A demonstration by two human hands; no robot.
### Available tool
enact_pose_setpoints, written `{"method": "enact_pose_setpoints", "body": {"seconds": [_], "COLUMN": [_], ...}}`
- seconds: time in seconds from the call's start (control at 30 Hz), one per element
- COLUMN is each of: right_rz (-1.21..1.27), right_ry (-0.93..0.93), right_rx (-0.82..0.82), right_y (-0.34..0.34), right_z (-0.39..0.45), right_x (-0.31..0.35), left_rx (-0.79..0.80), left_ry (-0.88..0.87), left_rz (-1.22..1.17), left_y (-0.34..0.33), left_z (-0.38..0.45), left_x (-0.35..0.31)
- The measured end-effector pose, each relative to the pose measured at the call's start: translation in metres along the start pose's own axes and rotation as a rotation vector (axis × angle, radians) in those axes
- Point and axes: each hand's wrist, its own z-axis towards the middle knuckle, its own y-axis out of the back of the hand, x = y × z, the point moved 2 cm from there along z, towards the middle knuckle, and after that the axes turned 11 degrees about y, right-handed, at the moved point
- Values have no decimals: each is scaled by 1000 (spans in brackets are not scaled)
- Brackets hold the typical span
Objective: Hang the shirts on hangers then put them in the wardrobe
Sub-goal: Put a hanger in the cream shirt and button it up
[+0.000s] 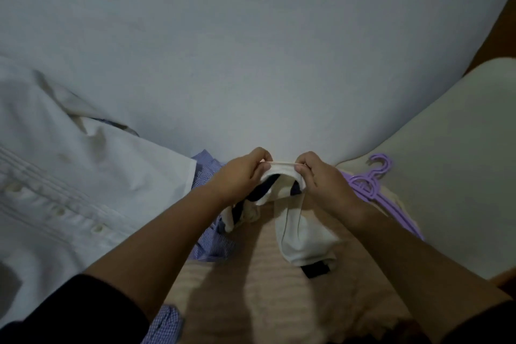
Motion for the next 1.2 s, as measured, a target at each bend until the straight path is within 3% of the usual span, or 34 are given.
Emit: {"method": "enact_pose_setpoints", "body": {"seconds": [0.07,0.13,0.23,0.37,0.47,0.53,0.63,0.77,0.83,1.07,1.2], "right_rz": [-48,-187,-418,-551,-626,-669,-701,-720,-740,-909,-1018], "right_ry": [71,303,576,694,783,764,601,376,336,305,325], "right_rx": [4,-71,39,151,153,144,92,102,124,59,-2], "right_y": [10,23,38,63,87,103,131,174,193,265,308], "right_z": [-5,-10,-15,-8,8,19,33,44,47,51,47], "right_x": [12,25,35,52,68,80,100,123,140,194,226], "left_rx": [16,-1,-112,-163,-94,-92,-121,-170,-168,-263,-299], "left_ry": [-56,-156,-273,-513,-490,-476,-257,-78,-51,-11,-31], "left_rz": [63,225,379,635,717,775,855,575,530,843,687], "left_y": [16,30,51,78,98,107,134,184,209,280,320], "left_z": [-9,-16,-22,-36,-45,-44,-43,-42,-48,-81,-108], "left_x": [-8,-9,-9,-15,-28,-36,-47,-67,-88,-155,-184]}}
